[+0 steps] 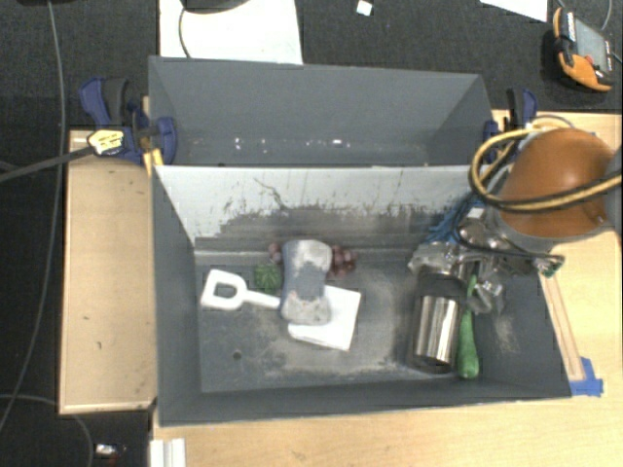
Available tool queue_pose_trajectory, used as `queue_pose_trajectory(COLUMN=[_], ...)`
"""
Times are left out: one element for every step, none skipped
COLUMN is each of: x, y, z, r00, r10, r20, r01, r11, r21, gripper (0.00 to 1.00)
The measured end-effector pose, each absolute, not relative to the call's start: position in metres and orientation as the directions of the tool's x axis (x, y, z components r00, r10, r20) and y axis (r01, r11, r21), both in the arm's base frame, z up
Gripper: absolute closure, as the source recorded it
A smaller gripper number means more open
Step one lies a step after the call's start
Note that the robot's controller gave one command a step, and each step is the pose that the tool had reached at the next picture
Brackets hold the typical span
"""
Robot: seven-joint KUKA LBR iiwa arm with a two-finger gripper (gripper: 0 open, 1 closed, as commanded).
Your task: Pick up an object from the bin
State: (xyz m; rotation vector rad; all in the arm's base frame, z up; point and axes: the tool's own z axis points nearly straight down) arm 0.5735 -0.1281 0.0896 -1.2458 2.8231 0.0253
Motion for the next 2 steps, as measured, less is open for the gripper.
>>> queue_pose_trajectory(x=[0.5736,0.5707], y=[-0.128,-0.1329], z=[0.0896,0.0887], r00=[-0.674,-0.681], r10=[-0.737,-0.729], r20=[-0.058,-0.062], r01=[-0.738,-0.73], r11=[0.675,0.683], r21=[-0.007,-0.008], gripper=[1.0,1.0])
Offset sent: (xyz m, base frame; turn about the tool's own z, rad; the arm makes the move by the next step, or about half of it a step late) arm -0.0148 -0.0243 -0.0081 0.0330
